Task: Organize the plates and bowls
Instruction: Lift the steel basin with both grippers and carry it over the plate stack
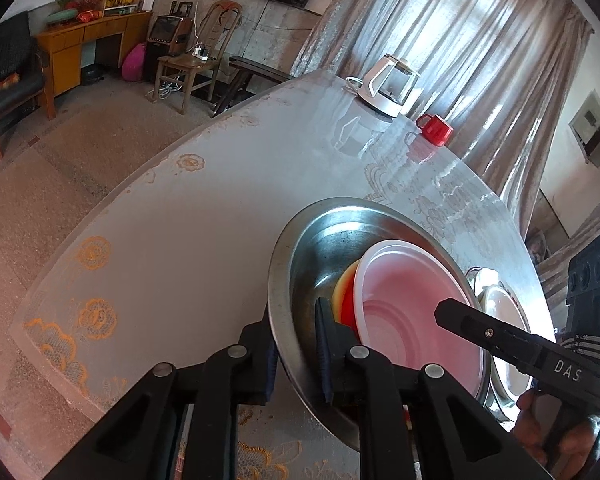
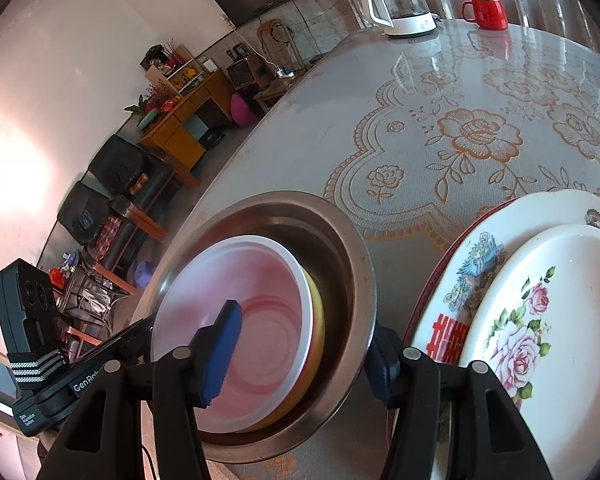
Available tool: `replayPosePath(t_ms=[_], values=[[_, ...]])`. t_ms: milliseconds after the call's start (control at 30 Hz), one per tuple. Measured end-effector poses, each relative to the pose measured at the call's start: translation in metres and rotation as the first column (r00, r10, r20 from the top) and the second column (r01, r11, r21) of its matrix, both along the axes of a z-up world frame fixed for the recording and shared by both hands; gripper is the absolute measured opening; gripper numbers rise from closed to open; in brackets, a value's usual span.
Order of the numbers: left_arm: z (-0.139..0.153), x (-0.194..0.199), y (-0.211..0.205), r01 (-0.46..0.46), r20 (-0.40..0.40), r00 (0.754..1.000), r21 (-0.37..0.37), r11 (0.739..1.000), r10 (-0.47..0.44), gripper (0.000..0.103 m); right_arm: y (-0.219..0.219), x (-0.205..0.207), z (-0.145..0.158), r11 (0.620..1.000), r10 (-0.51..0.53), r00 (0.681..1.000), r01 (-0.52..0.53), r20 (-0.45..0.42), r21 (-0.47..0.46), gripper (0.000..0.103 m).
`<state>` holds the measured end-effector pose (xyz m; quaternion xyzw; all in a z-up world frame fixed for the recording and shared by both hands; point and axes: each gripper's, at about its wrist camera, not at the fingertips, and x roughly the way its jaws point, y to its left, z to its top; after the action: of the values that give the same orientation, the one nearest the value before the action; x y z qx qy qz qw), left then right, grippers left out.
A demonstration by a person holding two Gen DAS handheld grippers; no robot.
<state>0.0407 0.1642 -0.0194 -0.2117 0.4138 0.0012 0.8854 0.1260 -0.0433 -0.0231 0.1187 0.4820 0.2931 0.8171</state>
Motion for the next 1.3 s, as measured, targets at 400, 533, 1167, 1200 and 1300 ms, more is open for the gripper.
replayPosePath(t_ms=[400,533,1167,1200,1300], values=[[0.003,-0.014,-0.009,0.018,0.006,1.0,0.015,1.0,-0.018,0.018,-0.002,-0.004,-0.001,1.0,0.005,1.0,-0.005,0.006,-0.011,0.058],[0.005,-0.018,-0.011,0.023,0.014,1.0,0.016,1.0,-0.023,0.019,-0.004,-0.004,-0.001,1.0,0.008,1.0,-0.008,0.009,-0.009,0.058],[0.013,-0.032,-0.012,0.015,0.063,0.998,0.029,0.999,-0.017,0.02,-0.004,-0.009,0.003,0.998,0.022,0.993,-0.015,0.115,-0.066,0.038],[0.014,-0.033,-0.012,0.017,0.069,0.997,0.03,0.999,-0.019,0.02,-0.005,-0.009,0.004,0.998,0.023,0.993,-0.015,0.117,-0.063,0.038],[0.022,-0.036,-0.016,0.027,0.091,0.995,0.04,0.999,-0.031,0.02,-0.007,-0.009,0.007,0.998,0.019,0.991,-0.012,0.13,-0.054,0.038]])
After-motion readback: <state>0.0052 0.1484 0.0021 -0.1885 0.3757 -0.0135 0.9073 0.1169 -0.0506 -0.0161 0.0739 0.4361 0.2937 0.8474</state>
